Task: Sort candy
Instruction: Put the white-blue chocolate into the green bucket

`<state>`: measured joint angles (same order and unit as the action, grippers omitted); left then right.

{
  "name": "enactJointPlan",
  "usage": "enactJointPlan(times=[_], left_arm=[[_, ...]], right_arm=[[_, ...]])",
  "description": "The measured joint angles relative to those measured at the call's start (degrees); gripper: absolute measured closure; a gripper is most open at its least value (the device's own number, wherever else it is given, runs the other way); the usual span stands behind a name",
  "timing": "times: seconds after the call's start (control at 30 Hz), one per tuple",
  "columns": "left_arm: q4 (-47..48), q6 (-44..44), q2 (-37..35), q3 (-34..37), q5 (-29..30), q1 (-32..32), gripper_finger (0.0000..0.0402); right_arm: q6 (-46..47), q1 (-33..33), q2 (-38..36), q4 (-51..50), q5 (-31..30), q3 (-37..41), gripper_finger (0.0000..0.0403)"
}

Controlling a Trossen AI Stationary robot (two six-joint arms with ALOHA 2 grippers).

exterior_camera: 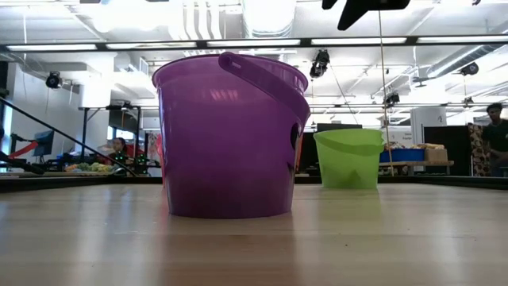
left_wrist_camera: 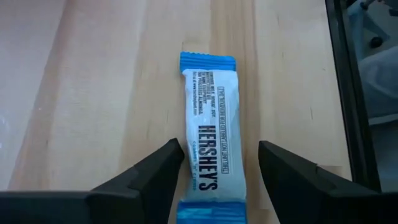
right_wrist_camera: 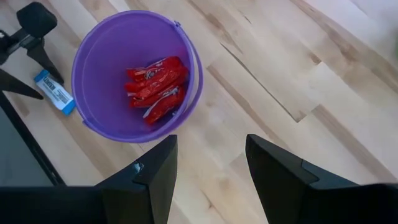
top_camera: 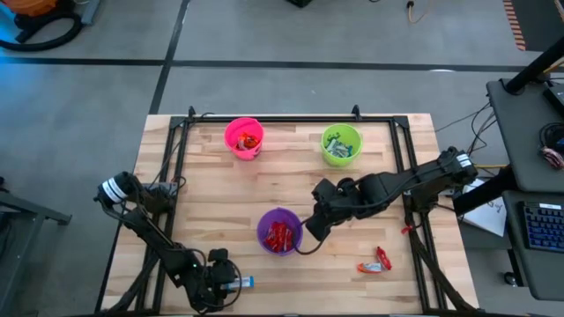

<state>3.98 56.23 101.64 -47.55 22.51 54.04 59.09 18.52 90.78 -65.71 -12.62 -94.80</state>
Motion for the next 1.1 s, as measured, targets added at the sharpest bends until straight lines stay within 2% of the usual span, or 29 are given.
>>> enactJointPlan(times=[0.13,0.23,0.33,0.5,0.57,0.73,0.87,1.03,1.1], left_arm=[[-0.19,-0.22,0.81,0.68,0.58,-0.05,0.0199],[0.05,-0.44,0.69,1.03,1.88,-0.02,0.022],[1.25,-0.41,0.42,1.28,3.44,-0.05,0.0265],[2.96,-0.21,0.12,1.41,5.0,-0.09,0.0365],[3.15,-0.22,-0.12,1.47,5.8,-0.11,0.0385],[4.19,-2.23,-1.34,1.76,7.62,-0.18,0.0373],[5.39,-4.74,-4.37,1.2,7.6,-0.18,0.0385],[13.1,-8.95,-10.81,-2.19,8.34,-0.34,0.0389],[18.44,-10.55,-13.66,-4.22,10.63,-0.57,0.0389]], right_arm=[[1.01,0.58,0.09,0.13,0.01,0.3,0.022],[1.41,0.96,0.09,0.11,0.04,0.61,0.022],[1.39,1.01,0.09,0.18,-0.02,0.67,0.022],[1.38,0.98,0.09,0.18,-0.5,0.9,0.022],[1.38,0.98,0.09,0.2,-0.62,0.9,0.022],[0.54,0.98,0.09,0.19,-0.77,0.9,0.022],[-0.53,0.98,0.09,0.17,-0.97,0.9,0.022],[-4.24,0.98,0.09,0.8,-2.82,0.9,0.022],[-6.48,0.98,0.09,2.42,-4.78,0.9,0.022]])
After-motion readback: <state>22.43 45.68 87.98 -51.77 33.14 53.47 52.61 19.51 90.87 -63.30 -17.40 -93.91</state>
